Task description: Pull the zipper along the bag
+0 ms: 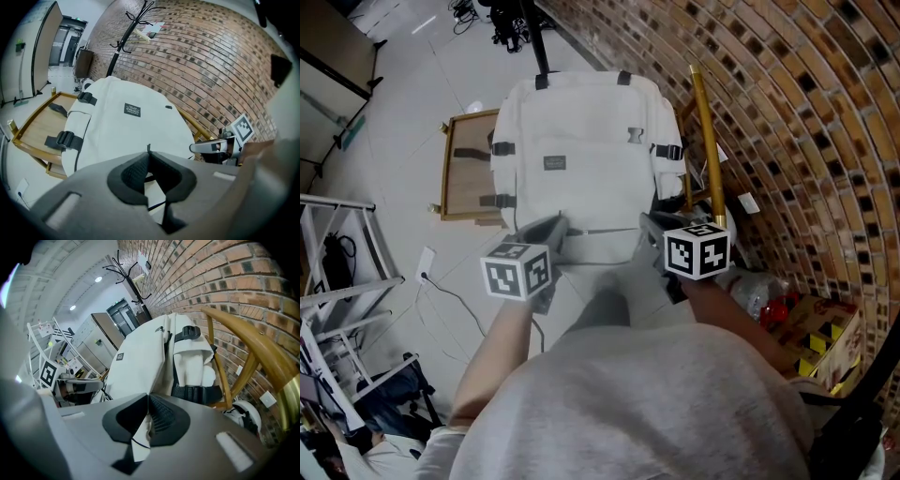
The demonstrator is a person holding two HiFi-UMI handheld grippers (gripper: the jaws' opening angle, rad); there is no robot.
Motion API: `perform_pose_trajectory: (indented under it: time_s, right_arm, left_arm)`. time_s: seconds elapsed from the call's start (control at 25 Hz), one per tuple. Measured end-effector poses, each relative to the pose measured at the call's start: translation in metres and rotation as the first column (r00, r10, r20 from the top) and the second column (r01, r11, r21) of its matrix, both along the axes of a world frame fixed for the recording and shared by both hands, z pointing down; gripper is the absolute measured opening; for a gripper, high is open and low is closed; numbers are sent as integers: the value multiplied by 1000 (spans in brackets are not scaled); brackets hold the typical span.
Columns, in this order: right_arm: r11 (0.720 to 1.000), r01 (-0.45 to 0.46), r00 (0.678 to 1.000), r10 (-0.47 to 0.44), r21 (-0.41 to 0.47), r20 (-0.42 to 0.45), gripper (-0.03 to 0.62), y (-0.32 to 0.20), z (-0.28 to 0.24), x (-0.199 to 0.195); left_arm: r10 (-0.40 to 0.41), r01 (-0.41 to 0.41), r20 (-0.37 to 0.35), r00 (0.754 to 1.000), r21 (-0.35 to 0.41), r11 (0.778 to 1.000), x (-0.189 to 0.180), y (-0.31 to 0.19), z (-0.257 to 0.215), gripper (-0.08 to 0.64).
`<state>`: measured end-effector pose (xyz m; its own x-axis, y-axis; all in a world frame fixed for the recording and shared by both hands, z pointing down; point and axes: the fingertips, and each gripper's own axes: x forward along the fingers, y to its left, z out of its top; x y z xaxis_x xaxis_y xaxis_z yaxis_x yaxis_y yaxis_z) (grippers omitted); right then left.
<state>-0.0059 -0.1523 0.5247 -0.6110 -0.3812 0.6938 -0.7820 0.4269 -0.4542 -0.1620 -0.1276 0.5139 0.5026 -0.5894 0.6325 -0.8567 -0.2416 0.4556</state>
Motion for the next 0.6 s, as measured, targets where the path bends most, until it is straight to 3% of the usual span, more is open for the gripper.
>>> perform_pose_trajectory:
  time_s: [0.6]
  right_arm:
    - [1000,-3,1000,3,4,-16,14,-2,2,0]
  left_arm:
    - [-51,51,26,998,9,999,-21,5,-1,21]
